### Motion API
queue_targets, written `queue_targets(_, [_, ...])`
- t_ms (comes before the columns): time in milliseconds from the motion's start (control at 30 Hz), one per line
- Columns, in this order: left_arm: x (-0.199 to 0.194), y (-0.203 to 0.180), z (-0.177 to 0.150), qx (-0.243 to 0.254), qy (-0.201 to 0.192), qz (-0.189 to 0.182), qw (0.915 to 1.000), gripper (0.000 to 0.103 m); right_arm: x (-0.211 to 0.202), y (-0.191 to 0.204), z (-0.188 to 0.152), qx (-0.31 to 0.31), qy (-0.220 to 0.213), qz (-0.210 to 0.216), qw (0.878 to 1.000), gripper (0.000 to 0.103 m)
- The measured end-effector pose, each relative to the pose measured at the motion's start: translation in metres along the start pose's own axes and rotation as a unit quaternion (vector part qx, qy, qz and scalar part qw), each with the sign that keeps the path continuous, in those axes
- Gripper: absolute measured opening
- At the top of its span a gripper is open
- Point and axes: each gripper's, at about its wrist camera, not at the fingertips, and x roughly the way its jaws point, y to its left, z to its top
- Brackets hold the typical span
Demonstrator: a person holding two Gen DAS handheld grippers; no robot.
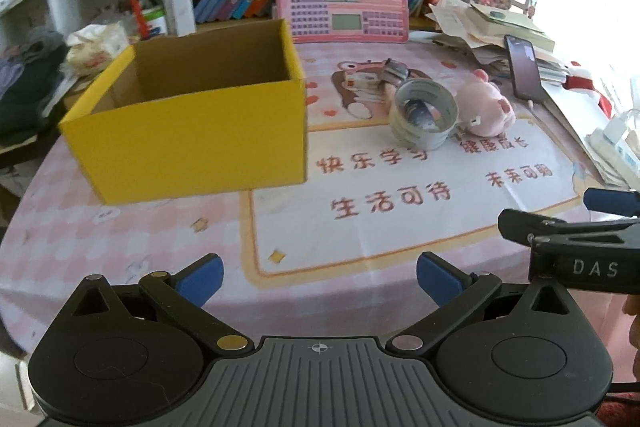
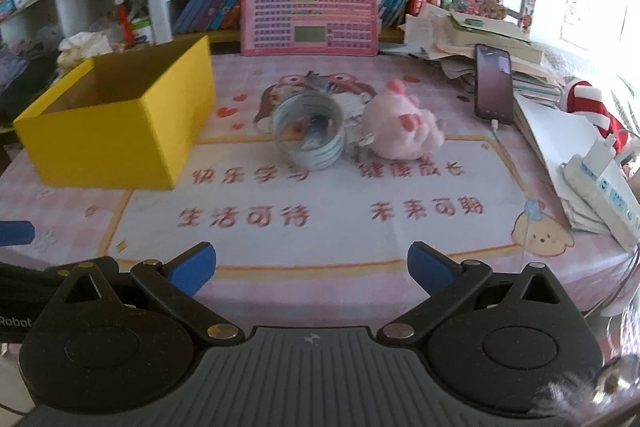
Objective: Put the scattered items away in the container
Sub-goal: 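Grasp the clear tape roll with the left tool while the right tool grasps the pink plush pig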
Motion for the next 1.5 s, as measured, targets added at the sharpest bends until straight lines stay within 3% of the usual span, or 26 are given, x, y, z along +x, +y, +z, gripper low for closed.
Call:
queue_targets(367, [0.043, -0.045, 0.046, 0.039, -0.003, -0.025, 0.9989, 0.103, 0.042, -0.057, 0.038, 0.028, 0.006, -0.026, 0.999, 0.103])
queue_targets(633, [0.071, -0.074, 0.077, 0.068, -0.003, -0.025, 0.9974, 0.103, 0.077, -0.088, 0.065, 0.046, 0.016, -0.011, 0.999, 0.103])
queue_targets(900, [0.109, -0.097, 0.113, 0.109, -0.014, 0.000, 0.9940, 0.103, 0.118, -0.120, 0.093, 0.094, 0.038, 0.022, 0.995, 0.103])
queue_targets(1100, [0.139, -0.110, 0.122, 0.126, -0.002, 0.011, 0.9919, 0.103, 0.154, -0.133, 0.105, 0.117, 0.067, 0.035, 0.990, 0.103])
queue_targets(1500, [0.185, -0.116, 0.129, 0.123, 0.034, -0.003, 0.9918, 0.103, 0.203, -0.138, 0.115, 0.115, 0.103, 0.060, 0.986, 0.103])
